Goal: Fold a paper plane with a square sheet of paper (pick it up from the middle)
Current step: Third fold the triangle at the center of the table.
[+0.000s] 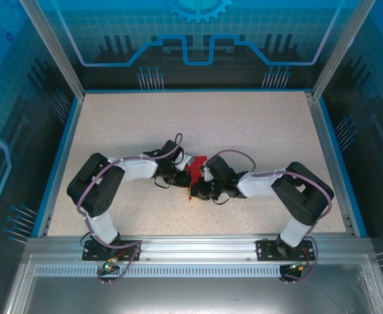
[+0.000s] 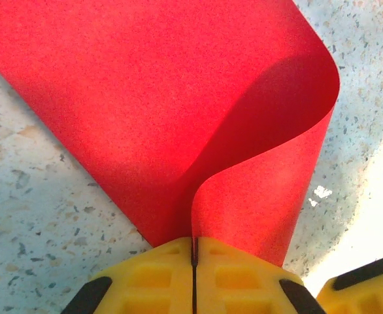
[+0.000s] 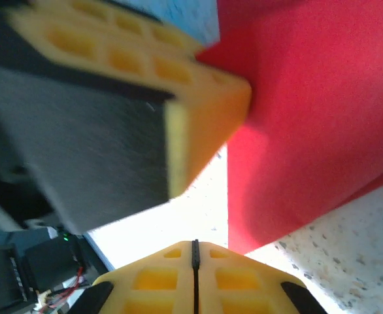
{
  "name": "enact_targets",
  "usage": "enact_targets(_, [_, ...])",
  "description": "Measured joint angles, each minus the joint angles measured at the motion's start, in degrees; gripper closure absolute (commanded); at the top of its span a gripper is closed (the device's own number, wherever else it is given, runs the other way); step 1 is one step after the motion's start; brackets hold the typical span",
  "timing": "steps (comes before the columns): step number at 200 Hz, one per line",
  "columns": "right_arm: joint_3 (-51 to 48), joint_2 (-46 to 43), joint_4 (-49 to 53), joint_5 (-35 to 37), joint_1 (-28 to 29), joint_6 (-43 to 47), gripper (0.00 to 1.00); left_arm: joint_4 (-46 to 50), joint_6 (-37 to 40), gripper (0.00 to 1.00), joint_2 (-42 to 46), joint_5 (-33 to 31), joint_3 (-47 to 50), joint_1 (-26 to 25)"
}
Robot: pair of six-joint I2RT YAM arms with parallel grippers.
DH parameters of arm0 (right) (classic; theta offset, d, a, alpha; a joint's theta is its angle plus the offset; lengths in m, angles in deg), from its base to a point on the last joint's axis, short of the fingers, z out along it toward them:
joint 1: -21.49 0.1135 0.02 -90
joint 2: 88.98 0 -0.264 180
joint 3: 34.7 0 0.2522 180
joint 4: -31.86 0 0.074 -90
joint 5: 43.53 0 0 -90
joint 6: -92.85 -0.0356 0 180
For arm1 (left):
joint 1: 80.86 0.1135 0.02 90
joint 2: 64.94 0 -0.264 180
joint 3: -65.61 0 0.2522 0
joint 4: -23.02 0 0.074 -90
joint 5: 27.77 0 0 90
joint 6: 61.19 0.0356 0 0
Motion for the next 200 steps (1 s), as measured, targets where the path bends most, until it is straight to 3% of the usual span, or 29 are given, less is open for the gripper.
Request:
enact_targets(89, [0.9, 5.3, -1.4, -1.0, -2.7, 0.8, 0.94, 0.0, 0.0, 0.93, 0.0, 0.0, 0.0, 0.0])
enact_targets(200, [0.1, 2.3, -1.8, -1.9, -6.8, 3.6, 0.93, 0.5, 1.0, 0.93, -0.3, 0.2, -0.4, 0.0])
